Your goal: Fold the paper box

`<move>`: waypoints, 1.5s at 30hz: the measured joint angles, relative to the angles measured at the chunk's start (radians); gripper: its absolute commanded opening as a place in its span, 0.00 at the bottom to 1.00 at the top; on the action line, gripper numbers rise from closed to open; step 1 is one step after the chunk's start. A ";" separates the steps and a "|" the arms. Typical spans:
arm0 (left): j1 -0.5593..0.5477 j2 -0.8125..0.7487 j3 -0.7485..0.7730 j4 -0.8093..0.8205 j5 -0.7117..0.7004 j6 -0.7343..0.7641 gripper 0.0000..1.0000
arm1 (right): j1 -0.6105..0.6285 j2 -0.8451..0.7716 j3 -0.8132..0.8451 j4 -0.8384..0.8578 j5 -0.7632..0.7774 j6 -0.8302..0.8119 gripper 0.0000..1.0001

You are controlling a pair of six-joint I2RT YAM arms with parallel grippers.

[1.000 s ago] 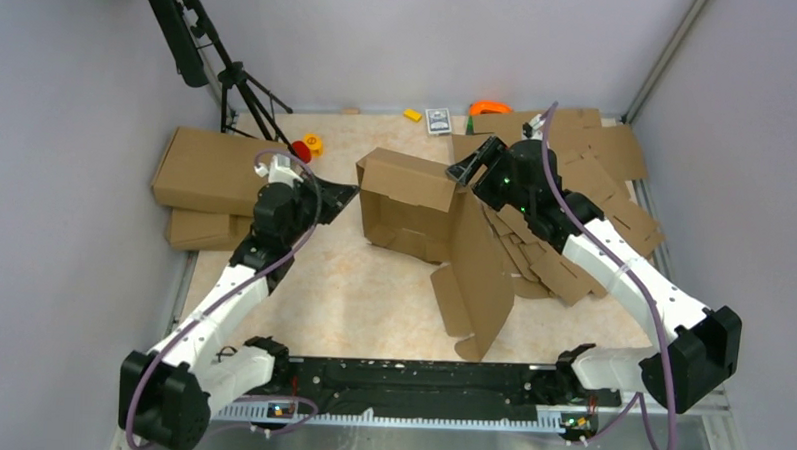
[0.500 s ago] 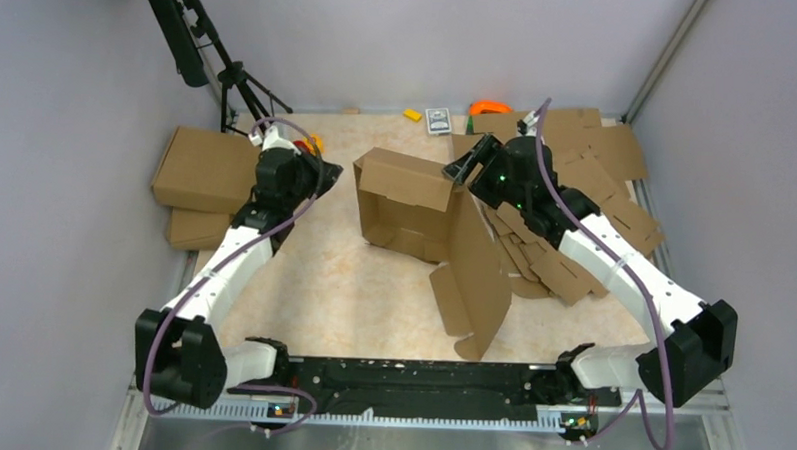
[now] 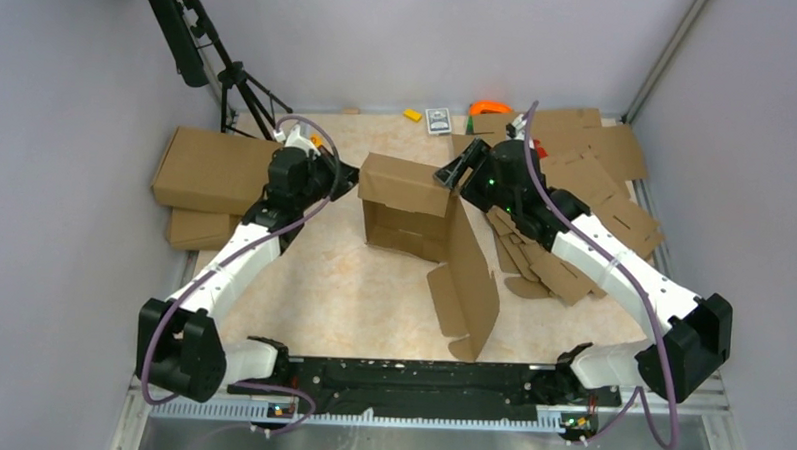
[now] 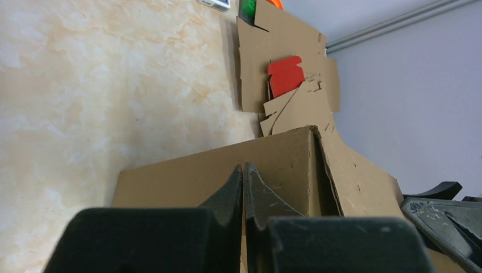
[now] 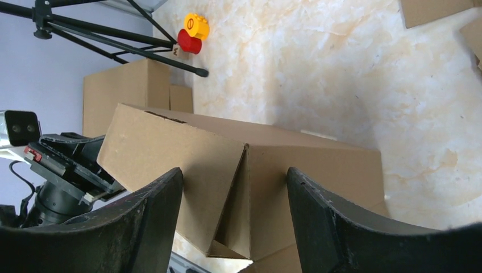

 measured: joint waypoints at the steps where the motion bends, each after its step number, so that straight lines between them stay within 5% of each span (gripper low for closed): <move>1: -0.005 -0.002 -0.003 0.002 -0.001 0.000 0.01 | 0.003 0.000 0.000 0.000 0.007 0.008 0.66; 11: -0.020 -0.044 -0.010 -0.014 -0.042 0.028 0.07 | 0.033 0.000 0.000 -0.013 0.117 0.086 0.45; 25: -0.022 -0.062 -0.047 -0.003 -0.029 0.033 0.11 | 0.033 0.000 0.004 -0.016 0.143 0.129 0.52; 36: -0.013 -0.049 -0.051 0.003 -0.016 0.027 0.11 | 0.064 0.044 0.048 -0.048 0.211 0.236 0.45; 38: -0.010 -0.049 -0.052 0.003 -0.016 0.027 0.13 | 0.066 0.051 0.056 -0.057 0.219 0.244 0.36; 45: -0.010 -0.053 -0.059 0.003 -0.027 0.035 0.21 | 0.074 0.053 0.066 -0.082 0.251 0.250 0.35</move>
